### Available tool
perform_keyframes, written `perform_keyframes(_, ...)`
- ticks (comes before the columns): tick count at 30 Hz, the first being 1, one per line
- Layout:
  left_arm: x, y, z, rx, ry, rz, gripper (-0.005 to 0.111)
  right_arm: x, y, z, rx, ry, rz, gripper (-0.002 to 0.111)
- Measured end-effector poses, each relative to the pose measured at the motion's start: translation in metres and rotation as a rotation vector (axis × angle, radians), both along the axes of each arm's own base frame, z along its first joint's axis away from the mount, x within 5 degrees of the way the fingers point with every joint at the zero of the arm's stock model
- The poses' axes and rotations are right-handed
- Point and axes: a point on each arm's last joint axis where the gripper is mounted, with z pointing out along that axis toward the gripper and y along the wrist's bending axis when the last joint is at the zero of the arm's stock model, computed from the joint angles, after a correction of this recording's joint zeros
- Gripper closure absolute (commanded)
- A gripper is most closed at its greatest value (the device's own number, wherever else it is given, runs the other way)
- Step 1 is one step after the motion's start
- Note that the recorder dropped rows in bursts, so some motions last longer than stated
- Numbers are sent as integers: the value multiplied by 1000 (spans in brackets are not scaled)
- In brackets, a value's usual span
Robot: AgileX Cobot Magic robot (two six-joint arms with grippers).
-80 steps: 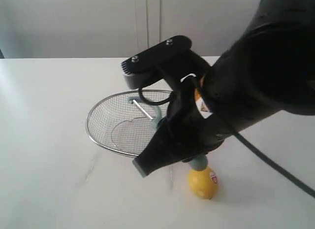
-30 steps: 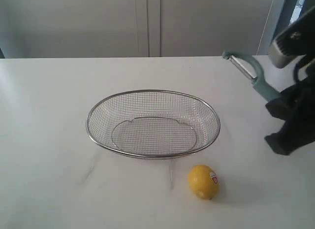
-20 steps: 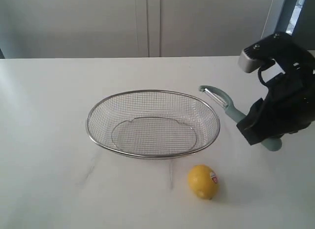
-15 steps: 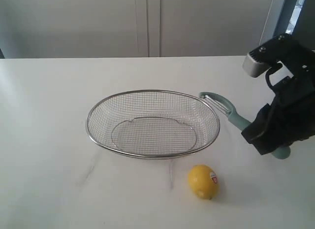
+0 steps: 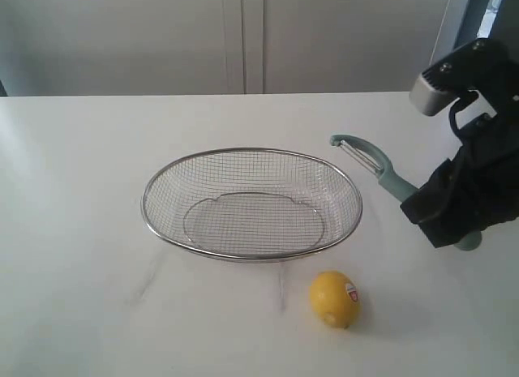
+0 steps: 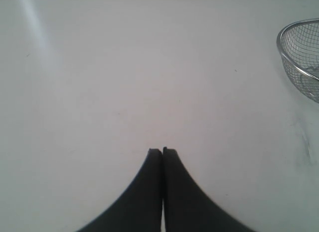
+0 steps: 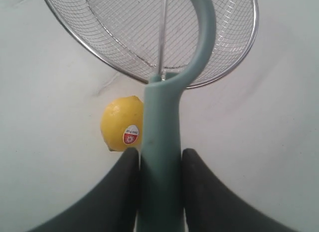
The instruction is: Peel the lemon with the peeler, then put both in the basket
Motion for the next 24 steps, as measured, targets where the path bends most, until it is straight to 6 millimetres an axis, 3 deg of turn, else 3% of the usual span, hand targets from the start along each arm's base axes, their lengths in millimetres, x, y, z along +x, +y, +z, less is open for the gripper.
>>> perform_keyframes(24, 0, 0, 0, 0, 0, 0, 107, -1, 0, -1, 8, 22, -16, 108)
